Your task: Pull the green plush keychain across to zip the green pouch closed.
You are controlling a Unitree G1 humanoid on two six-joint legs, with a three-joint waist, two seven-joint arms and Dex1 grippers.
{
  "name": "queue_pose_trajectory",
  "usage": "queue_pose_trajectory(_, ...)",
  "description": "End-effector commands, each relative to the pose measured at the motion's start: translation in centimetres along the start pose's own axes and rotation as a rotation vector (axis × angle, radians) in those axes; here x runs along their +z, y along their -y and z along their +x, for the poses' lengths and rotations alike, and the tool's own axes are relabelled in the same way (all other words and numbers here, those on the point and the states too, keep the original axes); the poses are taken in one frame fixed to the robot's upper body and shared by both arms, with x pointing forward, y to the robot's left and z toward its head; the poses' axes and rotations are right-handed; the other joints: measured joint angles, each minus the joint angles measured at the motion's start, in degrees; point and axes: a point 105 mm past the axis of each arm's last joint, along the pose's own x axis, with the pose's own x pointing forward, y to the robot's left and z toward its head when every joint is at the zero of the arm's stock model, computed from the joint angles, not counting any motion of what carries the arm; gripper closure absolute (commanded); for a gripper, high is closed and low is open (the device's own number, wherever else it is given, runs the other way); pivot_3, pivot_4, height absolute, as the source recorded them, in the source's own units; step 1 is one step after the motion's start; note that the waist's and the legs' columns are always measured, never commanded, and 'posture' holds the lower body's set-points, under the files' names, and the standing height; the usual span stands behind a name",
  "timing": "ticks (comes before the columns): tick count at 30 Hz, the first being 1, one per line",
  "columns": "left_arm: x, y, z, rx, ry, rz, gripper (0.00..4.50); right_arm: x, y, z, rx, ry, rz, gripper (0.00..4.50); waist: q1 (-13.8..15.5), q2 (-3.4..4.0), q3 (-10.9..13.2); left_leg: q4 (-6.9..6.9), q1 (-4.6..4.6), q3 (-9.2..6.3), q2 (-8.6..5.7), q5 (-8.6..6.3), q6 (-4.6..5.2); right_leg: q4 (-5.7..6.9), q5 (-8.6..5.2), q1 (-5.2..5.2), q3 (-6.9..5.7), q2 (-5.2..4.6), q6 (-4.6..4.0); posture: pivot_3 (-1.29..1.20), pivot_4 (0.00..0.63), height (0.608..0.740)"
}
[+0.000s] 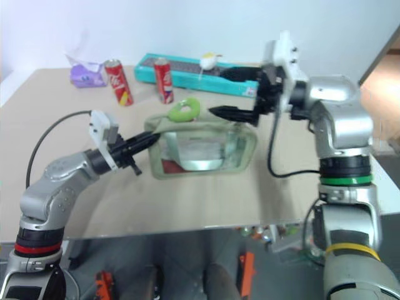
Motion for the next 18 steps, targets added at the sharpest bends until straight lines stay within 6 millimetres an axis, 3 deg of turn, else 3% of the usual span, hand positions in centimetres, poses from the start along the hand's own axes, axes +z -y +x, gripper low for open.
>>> queue_pose_trajectory(1, 0.0, 0.8, 0.2, -0.052, -0.01, 0.007, 4.5, 0.8, 0.9, 2.6, -0.044, 0.001, -0.028, 0.01, 0.1, 0.0, 0.0, 0.0, -0.01, 0.0, 0.0, 0.0, 0.0, 0.0, 0.0, 0.0, 0.0, 0.0, 0.0, 0.0, 0.15, 0.74)
queue_pose_trajectory(7, 0.0, 0.7, 0.5, -0.054, -0.011, 0.016, 4.5, -1.1, 0.5, 5.0, -0.017, -0.053, -0.026, 0.01, 0.3, 0.0, 0.0, -0.01, -0.08, -0.01, -0.02, -0.01, -0.01, -0.02, -0.01, -0.01, -0.05, -0.06, -0.03, 0.0, 0.15, 0.74)
queue_pose_trajectory(18, -0.2, 0.7, 0.9, -0.049, -0.02, 0.021, 4.5, -4.6, -0.4, 4.2, 0.026, -0.164, -0.021, 0.01, 0.3, -0.01, 0.0, -0.01, -0.08, -0.04, -0.04, -0.02, -0.01, -0.03, -0.03, -0.02, -0.08, -0.07, 0.02, 0.0, 0.15, 0.74)
